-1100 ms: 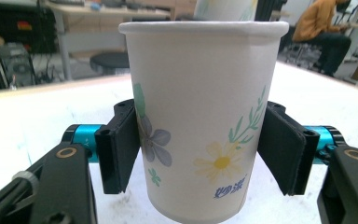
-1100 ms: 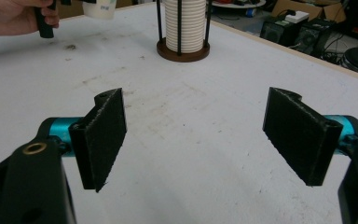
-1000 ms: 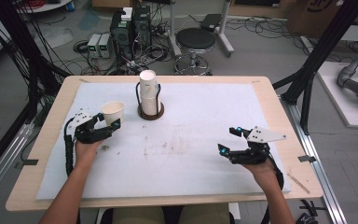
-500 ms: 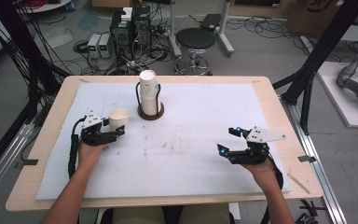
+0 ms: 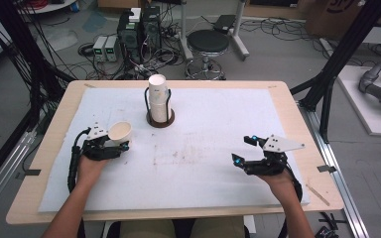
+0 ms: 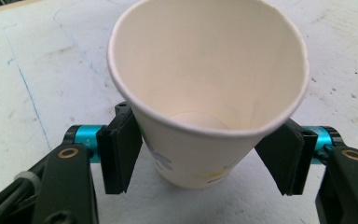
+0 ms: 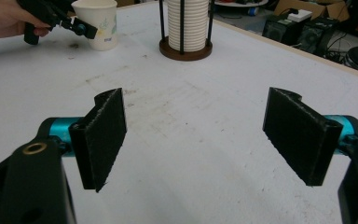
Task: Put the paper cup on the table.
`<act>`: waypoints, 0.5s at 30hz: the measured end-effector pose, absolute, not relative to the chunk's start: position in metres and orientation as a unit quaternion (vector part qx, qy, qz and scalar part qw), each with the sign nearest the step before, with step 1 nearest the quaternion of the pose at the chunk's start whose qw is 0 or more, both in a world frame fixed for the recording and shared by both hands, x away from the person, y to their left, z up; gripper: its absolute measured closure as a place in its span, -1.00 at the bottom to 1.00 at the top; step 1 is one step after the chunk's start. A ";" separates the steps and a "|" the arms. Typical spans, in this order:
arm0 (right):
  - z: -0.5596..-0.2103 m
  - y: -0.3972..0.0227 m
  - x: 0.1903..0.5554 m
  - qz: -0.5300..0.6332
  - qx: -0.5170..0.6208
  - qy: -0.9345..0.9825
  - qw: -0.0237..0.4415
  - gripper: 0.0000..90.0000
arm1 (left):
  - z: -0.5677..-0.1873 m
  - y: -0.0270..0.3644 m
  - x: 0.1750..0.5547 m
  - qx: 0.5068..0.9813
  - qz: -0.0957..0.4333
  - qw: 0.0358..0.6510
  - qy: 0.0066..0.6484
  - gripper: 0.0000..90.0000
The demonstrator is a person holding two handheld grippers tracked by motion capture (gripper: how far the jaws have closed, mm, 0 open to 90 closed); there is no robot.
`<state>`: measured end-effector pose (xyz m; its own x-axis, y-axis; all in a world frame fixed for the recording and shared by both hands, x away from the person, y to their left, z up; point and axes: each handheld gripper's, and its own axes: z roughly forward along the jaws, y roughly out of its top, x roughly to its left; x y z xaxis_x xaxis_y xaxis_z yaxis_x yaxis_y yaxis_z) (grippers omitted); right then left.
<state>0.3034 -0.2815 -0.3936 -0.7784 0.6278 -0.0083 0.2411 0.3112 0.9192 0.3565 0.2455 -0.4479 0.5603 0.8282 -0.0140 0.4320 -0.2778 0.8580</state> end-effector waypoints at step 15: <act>-0.395 -0.282 0.305 0.514 0.282 0.789 0.184 -0.52 | -0.432 0.266 0.333 0.715 0.220 0.511 0.423 -0.65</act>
